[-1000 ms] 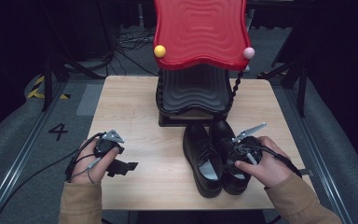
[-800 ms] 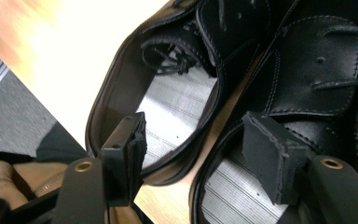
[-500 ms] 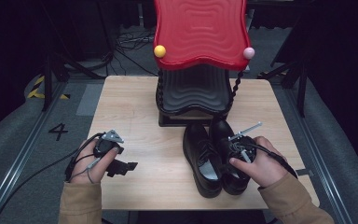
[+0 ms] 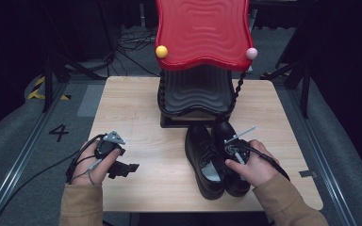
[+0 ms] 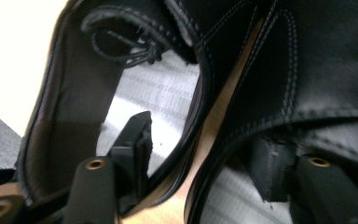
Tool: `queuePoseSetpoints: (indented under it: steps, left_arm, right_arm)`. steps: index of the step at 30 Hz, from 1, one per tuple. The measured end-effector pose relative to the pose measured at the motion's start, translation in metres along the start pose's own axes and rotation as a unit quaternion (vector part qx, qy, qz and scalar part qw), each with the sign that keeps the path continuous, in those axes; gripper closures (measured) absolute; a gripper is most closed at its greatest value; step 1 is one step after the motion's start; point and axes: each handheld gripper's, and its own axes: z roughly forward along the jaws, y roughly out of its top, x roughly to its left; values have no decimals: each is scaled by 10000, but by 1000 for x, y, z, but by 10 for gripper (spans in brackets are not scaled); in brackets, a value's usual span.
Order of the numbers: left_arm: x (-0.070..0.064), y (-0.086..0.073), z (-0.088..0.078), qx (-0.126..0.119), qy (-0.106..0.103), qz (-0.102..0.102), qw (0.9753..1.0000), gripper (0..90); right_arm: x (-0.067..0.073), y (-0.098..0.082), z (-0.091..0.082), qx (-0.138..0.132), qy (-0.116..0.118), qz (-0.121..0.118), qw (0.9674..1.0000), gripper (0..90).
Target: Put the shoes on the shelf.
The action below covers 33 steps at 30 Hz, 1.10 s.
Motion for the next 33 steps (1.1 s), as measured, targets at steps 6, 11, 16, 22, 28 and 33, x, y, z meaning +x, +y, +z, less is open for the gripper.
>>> queuePoseSetpoints:
  steps: [6, 11, 16, 22, 28, 33]
  left_arm:
    - [0, 0, 0, -5, -7, -3, 10000, 218]
    - [0, 0, 1, 16, -5, 11, 10000, 218]
    - [-2, 1, 0, 18, -24, 40, 10000, 218]
    - [-2, 1, -1, -2, -10, 25, 10000, 218]
    - [-1, 1, -1, -12, -4, 34, 10000, 218]
    - [1, 1, -1, -37, 1, 19, 10000, 217]
  right_arm:
    - [-4, 7, 4, 204, -25, 367, 9991, 575]
    - [-2, 9, 11, 335, -236, 633, 9971, 618]
    - [11, 10, 20, 550, -842, 331, 9944, 615]
    - [5, 7, 20, 507, -658, 308, 9961, 614]
    - [2, 11, 19, 589, -648, 387, 9954, 701]
    - [0, 10, 16, 537, -602, 565, 9951, 755]
